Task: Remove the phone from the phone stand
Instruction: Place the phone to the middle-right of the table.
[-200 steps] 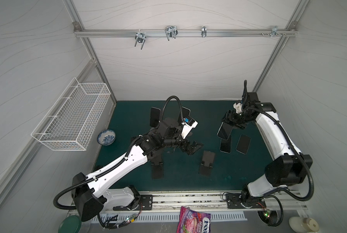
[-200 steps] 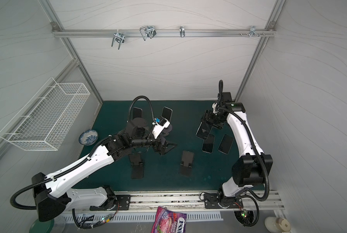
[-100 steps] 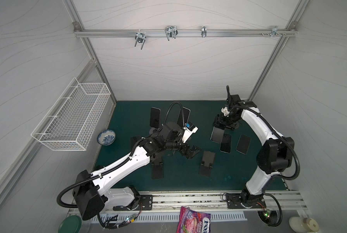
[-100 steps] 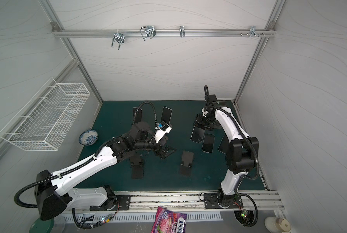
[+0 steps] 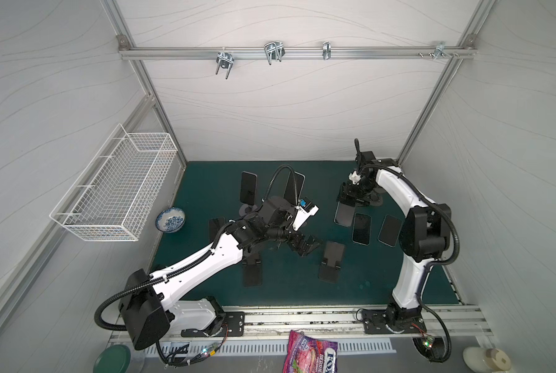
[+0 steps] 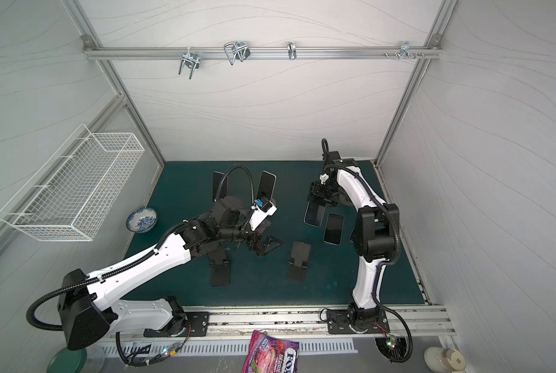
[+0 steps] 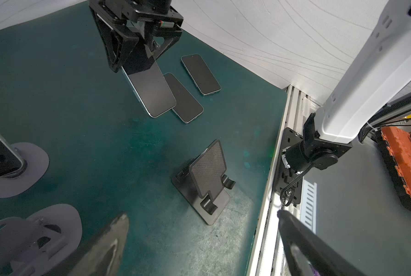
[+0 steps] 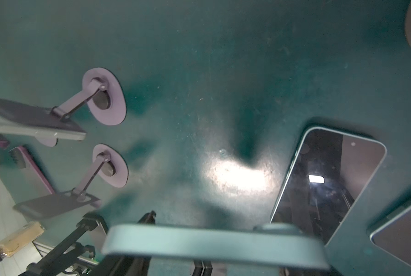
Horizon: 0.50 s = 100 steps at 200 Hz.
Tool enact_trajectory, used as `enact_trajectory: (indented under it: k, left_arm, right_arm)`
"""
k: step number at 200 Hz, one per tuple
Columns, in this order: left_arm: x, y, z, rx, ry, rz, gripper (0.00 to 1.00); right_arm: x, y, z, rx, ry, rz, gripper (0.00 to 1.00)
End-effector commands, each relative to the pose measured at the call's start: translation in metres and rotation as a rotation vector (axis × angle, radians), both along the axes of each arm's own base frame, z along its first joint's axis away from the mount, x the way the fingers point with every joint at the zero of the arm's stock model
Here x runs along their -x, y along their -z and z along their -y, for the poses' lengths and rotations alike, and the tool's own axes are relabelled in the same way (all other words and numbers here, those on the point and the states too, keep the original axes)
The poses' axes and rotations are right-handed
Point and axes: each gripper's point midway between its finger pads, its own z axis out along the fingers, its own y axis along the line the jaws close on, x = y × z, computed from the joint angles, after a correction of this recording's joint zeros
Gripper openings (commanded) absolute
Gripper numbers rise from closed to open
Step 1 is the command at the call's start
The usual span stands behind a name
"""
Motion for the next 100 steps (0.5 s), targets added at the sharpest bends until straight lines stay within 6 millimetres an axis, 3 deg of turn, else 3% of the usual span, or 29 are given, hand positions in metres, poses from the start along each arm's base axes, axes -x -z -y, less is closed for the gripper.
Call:
enact_trajectory:
  k: [1,100]
  left_arm:
    - [0.001,-0.001,0.005,0.01,0.028,0.02,0.99]
    - [0.0,-0.001,0.003,0.002,0.014,0.022,0.99]
  right_arm:
    - [-0.005,0.007,-0.007,-0.007,-0.027,-0.021,0.65]
    - [-0.024,0.058,-0.016,-0.004,-0.033,-0.144,0.66]
